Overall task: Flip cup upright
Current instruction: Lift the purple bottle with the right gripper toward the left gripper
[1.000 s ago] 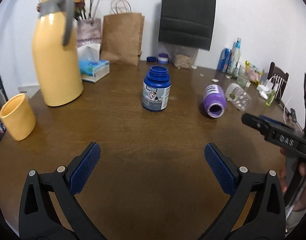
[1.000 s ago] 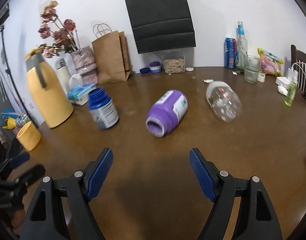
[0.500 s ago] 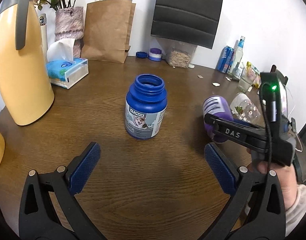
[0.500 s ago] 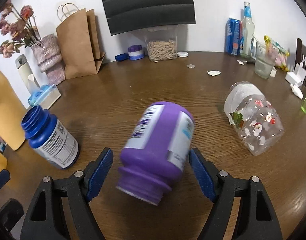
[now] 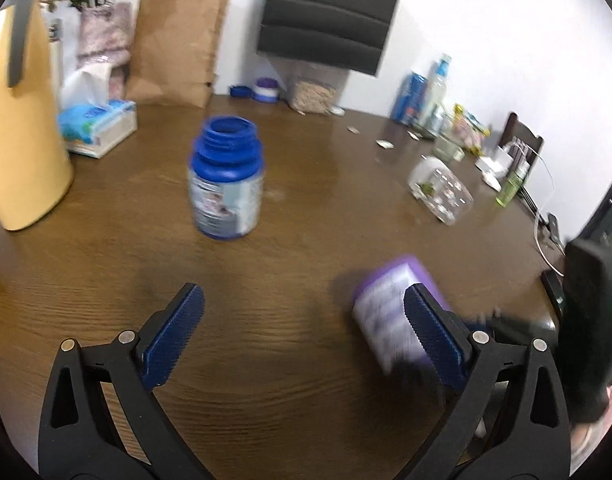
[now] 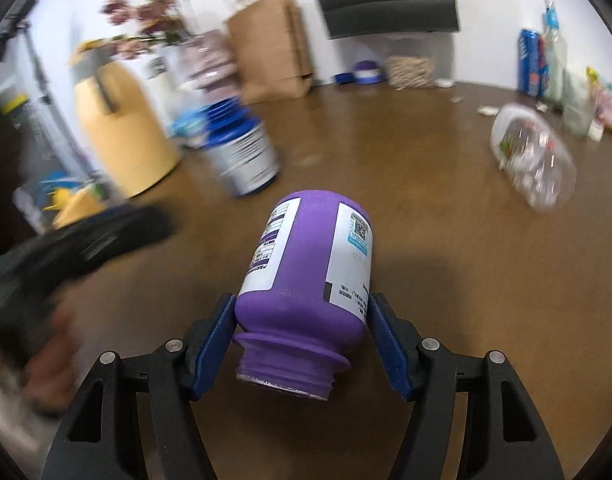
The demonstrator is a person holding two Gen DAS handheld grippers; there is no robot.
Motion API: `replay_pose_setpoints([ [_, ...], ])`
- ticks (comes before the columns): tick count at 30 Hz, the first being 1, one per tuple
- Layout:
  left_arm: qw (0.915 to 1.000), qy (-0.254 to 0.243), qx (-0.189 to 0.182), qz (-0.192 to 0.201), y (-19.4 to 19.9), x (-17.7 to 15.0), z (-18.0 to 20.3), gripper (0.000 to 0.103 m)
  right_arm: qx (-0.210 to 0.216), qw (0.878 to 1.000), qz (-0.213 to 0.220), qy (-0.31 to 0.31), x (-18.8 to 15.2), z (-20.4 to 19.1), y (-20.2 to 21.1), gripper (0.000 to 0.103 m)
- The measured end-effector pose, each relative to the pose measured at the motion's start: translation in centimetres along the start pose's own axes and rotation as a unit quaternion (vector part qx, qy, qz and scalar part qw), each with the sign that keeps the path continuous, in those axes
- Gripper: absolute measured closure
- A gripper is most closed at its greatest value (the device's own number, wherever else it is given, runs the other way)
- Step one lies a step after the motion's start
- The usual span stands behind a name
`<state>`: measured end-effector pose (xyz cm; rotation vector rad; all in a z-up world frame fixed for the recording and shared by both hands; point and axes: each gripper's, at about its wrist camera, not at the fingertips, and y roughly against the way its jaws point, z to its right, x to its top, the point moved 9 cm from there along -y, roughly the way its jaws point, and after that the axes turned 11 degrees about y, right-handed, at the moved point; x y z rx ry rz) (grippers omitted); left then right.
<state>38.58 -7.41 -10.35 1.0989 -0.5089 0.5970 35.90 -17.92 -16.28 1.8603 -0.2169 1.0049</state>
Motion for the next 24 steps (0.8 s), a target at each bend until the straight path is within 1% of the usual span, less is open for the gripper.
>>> replay_pose_setpoints([
  [2,0.9997,-0.013,-0.017,-0.014,-0.6,-0.7,1.5,0.005,0.024,1.000,0.009,0.010,-1.4,-1.5,0.9,0.032],
  [4,0.9987,-0.030,-0.025,-0.034,-1.7,-1.5,3.2,0.005,0.027,0.999,0.013,0.023,-2.0,-2.3,1.5,0.032],
  [5,0.9983,-0.035,-0.025,-0.039,-2.0,-1.8,3.6,0.007,0.026,0.999,0.012,0.023,-2.1,-2.5,1.6,0.032],
  [6,0.9977,-0.045,-0.021,-0.047,-2.6,-2.2,4.0,0.014,0.023,0.999,0.010,0.028,-2.2,-2.7,1.7,0.032],
  [8,0.9969,-0.058,-0.005,-0.053,-3.3,-2.7,4.0,0.023,0.015,0.999,0.010,0.043,-2.0,-2.9,1.8,0.031],
  [10,0.9970,-0.053,0.000,-0.056,-3.4,-2.8,3.8,0.032,-0.004,0.998,0.011,0.063,-1.9,-2.9,2.0,0.031],
  [11,0.9972,-0.050,0.005,-0.056,-3.4,-2.8,3.6,0.038,-0.012,0.998,0.008,0.068,-1.9,-2.7,1.9,0.031],
  [13,0.9979,-0.040,0.017,-0.048,-3.0,-2.5,2.8,0.039,-0.021,0.997,0.005,0.070,-1.9,-2.3,2.0,0.029],
  [16,0.9986,-0.025,0.026,-0.038,-2.4,-2.3,1.8,0.039,-0.017,0.998,0.007,0.063,-2.1,-1.9,2.0,0.027],
  [18,0.9987,-0.024,0.034,-0.031,-1.9,-2.3,1.5,0.039,-0.021,0.998,0.006,0.059,-2.3,-1.6,2.1,0.026],
  [22,0.9976,-0.037,0.054,-0.018,-1.2,-2.2,1.1,0.039,-0.018,0.999,0.010,0.042,-3.0,-1.2,2.8,0.025],
  [24,0.9972,-0.051,0.053,-0.014,-0.7,-2.2,1.4,0.039,-0.020,0.999,0.010,0.032,-3.0,-0.6,3.1,0.025],
])
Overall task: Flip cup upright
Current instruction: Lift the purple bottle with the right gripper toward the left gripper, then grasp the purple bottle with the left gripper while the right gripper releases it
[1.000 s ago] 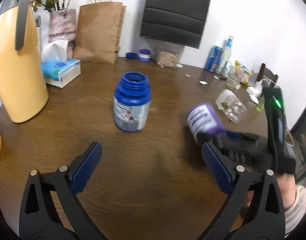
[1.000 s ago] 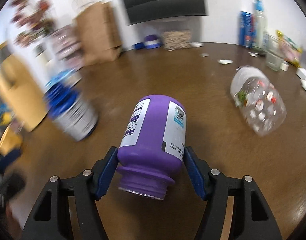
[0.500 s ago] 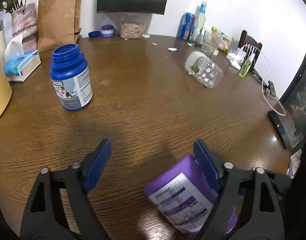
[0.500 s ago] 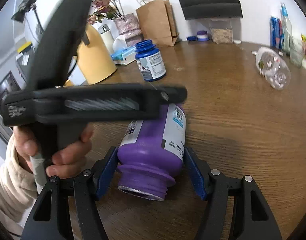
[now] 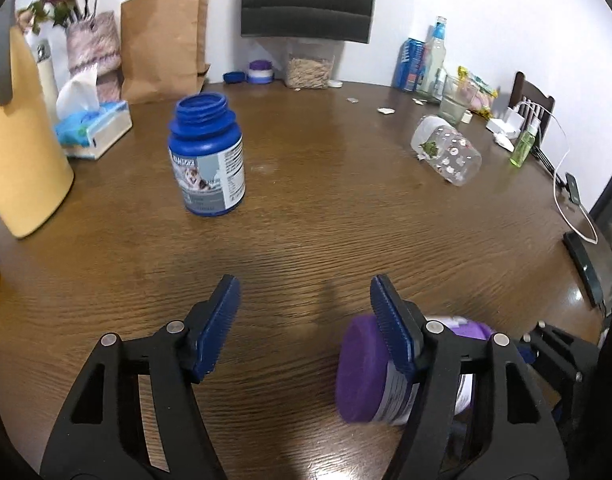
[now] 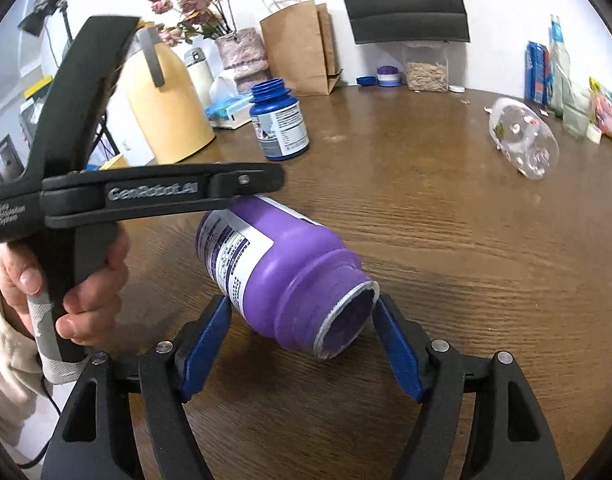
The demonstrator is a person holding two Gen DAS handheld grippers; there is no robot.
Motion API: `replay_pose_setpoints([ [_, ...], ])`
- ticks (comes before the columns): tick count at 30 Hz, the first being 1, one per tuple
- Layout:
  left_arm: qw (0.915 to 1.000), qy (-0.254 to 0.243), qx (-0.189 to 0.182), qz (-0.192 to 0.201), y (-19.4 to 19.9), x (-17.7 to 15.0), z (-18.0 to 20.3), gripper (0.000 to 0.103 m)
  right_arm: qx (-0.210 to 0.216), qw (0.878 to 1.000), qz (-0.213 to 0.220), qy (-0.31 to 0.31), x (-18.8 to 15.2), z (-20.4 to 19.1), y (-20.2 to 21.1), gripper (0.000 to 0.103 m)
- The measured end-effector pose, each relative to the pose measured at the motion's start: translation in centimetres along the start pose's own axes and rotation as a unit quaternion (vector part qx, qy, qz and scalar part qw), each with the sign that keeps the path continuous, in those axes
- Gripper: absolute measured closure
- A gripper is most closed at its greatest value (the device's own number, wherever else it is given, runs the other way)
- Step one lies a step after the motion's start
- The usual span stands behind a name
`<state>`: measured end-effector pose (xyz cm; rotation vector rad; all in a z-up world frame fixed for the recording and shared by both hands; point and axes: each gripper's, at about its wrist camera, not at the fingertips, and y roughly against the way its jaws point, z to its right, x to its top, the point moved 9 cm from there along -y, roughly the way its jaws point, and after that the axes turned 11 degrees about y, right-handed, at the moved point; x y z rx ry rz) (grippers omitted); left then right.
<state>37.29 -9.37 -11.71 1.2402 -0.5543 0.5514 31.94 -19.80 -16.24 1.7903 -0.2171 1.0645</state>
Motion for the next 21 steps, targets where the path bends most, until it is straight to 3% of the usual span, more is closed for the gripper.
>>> replay_pose_setpoints([
  [5,0.9995,-0.030,0.000,-0.007,0.4,-0.3,0.5,0.037,-0.019,1.000,0.001,-0.018,-0.3,2.1,0.6,0.025],
  [7,0.9991,-0.031,-0.025,-0.013,0.9,-0.6,0.9,0.036,0.006,0.999,0.005,-0.034,-0.3,2.3,0.5,0.025],
  [12,0.9901,-0.102,-0.090,-0.033,2.1,-0.5,4.4,0.020,0.010,0.998,0.012,-0.056,-0.4,2.9,0.8,0.025],
  [17,0.9778,-0.160,-0.093,-0.099,-0.5,-1.9,6.1,0.022,0.015,0.995,0.021,-0.097,-0.5,4.5,1.1,0.025],
  [19,0.9744,-0.158,-0.100,-0.124,-1.5,-2.2,6.4,0.035,0.015,0.994,0.022,-0.104,-0.6,4.7,1.2,0.024],
  [21,0.9714,-0.164,-0.092,-0.145,-2.5,-2.6,6.3,0.039,0.014,0.994,0.025,-0.107,-0.6,4.8,1.3,0.024],
])
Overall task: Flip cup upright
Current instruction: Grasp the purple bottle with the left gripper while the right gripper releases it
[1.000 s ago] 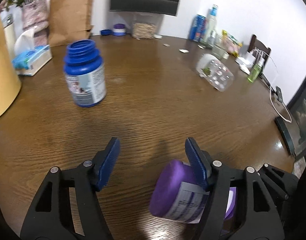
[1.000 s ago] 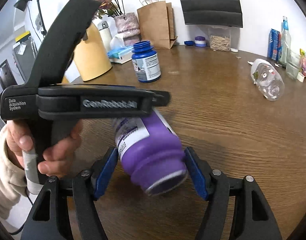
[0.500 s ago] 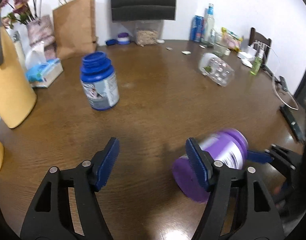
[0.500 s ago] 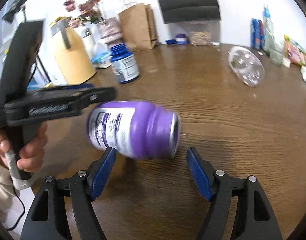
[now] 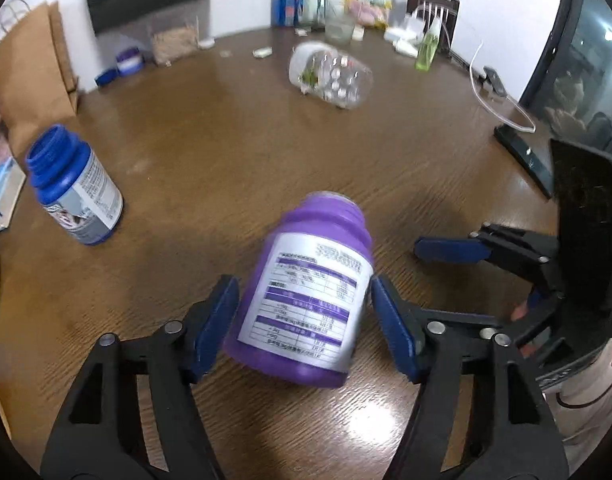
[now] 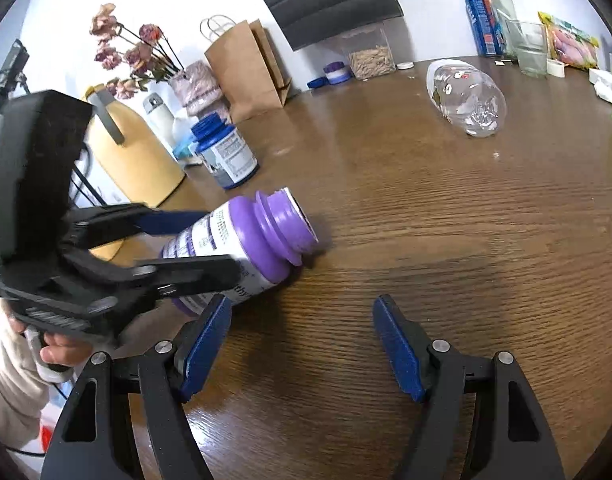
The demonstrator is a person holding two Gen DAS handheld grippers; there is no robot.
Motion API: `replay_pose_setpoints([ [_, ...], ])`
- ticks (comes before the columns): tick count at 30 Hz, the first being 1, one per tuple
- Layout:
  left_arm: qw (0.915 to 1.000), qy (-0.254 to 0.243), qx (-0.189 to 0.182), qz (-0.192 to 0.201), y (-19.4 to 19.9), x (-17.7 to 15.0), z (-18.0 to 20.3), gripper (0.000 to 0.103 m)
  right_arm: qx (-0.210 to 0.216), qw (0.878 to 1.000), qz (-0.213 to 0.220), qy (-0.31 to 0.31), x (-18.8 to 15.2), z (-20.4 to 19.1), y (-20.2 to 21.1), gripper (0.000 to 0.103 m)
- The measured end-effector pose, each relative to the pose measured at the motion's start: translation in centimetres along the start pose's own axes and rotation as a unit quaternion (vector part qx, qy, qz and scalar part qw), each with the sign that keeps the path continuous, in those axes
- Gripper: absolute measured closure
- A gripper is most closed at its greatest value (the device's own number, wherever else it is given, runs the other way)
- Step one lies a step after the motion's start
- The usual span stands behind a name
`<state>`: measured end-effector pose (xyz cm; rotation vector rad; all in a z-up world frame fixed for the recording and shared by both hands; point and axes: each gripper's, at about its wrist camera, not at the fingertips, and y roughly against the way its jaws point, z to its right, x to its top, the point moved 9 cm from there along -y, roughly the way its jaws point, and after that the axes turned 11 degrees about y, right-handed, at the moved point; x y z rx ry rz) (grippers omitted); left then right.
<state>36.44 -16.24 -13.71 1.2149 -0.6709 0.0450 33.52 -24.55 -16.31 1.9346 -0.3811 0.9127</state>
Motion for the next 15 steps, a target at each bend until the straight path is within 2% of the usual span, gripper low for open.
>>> replay_pose_setpoints([
  [4,0.9995,-0.013,0.007,-0.028,-1.4,-0.7,-0.2,0.039,0.014,1.000,0.010,-0.021,0.2,0.5,0.5,0.024],
  [7,0.9997,-0.005,0.009,-0.020,-1.3,-0.4,-0.8,0.043,0.023,0.999,0.019,-0.034,0.5,0.7,0.8,0.024],
  [11,0.9994,-0.002,0.023,0.026,-0.1,0.7,-1.1,0.044,0.023,0.997,0.034,-0.059,0.8,1.6,1.5,0.024],
  [13,0.9949,-0.034,0.066,0.069,1.1,1.3,-0.9,0.044,0.030,0.996,0.031,-0.080,1.2,2.3,1.3,0.020],
  [15,0.9891,-0.067,0.075,0.107,2.3,1.6,-0.1,0.044,0.048,0.994,0.037,-0.088,2.2,2.6,1.3,0.020],
])
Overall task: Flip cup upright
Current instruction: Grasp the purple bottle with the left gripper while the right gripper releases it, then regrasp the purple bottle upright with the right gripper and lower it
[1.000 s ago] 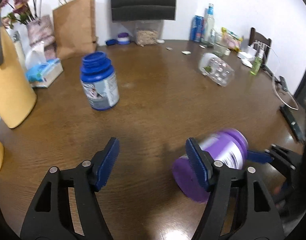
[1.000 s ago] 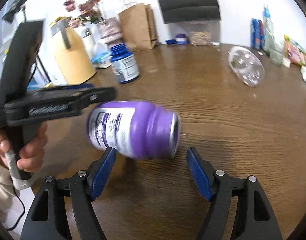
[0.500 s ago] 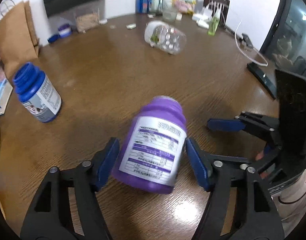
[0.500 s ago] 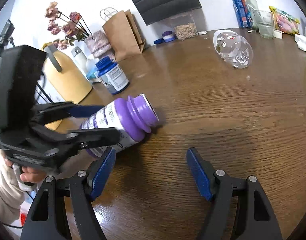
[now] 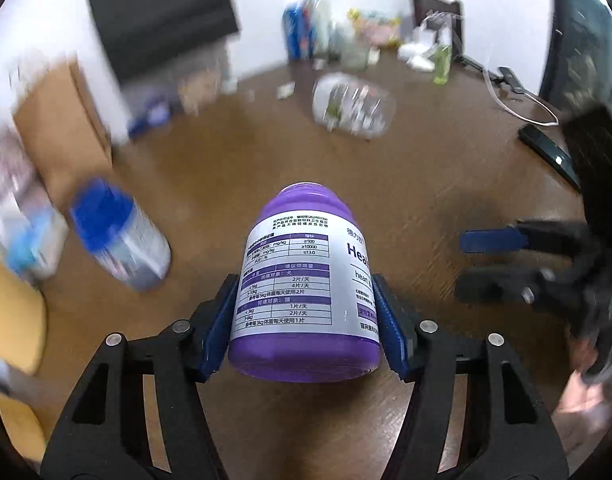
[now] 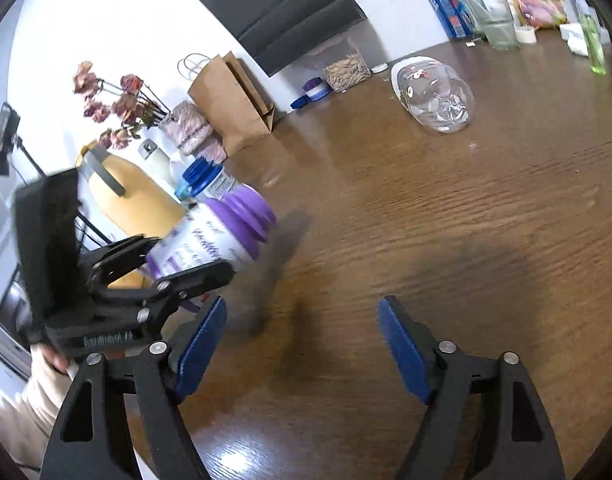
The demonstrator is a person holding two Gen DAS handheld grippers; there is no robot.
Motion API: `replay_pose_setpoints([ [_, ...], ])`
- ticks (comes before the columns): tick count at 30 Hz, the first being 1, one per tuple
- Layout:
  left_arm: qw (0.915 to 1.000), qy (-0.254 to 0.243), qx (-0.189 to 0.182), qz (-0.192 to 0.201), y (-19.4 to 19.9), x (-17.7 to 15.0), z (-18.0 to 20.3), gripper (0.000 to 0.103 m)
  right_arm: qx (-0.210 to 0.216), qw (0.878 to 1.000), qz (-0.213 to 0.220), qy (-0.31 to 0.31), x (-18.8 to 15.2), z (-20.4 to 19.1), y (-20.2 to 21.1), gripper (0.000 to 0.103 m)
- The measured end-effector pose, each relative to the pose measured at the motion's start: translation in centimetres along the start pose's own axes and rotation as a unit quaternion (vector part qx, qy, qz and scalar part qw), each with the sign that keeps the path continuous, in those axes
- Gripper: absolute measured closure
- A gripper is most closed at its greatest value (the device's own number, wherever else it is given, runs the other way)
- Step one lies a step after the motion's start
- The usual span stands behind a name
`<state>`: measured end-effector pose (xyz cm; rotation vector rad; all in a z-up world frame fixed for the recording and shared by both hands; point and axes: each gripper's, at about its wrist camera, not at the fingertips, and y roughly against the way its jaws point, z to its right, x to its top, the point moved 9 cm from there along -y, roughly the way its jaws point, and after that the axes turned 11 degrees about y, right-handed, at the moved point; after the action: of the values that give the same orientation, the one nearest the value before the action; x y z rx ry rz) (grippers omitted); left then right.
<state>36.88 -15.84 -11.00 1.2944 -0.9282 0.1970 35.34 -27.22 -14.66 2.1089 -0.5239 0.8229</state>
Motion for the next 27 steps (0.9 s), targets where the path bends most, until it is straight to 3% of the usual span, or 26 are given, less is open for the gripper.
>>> replay_pose_setpoints([
  [2,0.9991,-0.027,-0.008,0.031,1.1,0.6,0.9,0.044,0.044,0.999,0.016,-0.023,1.8,-0.3,0.0,0.020],
  [5,0.9975,-0.044,-0.038,0.040,1.5,1.2,1.6,0.044,0.128,0.990,0.023,-0.047,4.1,-1.9,-0.9,0.020],
  [13,0.9939,-0.044,-0.047,0.089,1.8,2.5,0.2,0.044,0.205,0.972,-0.013,-0.115,6.4,-2.2,-5.2,0.020],
  [16,0.9933,-0.046,-0.057,0.089,1.5,2.5,-0.2,0.044,0.196,0.974,-0.018,-0.116,7.3,-1.7,-6.8,0.021],
  [17,0.9932,-0.045,-0.060,0.088,1.2,2.6,-0.5,0.044,0.194,0.974,-0.016,-0.117,7.6,-1.5,-6.9,0.030],
  [22,0.9907,-0.052,-0.061,0.110,0.7,3.6,-1.5,0.044,0.210,0.968,-0.015,-0.136,9.4,-0.7,-7.7,0.037],
  [23,0.9904,-0.053,-0.061,0.112,0.7,3.7,-1.6,0.044,0.212,0.968,-0.009,-0.137,10.1,-0.5,-7.7,0.040],
  [24,0.9904,-0.053,-0.058,0.114,0.6,4.0,-1.9,0.044,0.207,0.969,-0.001,-0.136,10.6,-0.2,-7.5,0.049],
  [27,0.9886,-0.053,-0.062,0.126,0.4,5.2,-2.4,0.044,0.204,0.971,0.005,-0.126,11.7,-0.1,-7.6,0.050],
])
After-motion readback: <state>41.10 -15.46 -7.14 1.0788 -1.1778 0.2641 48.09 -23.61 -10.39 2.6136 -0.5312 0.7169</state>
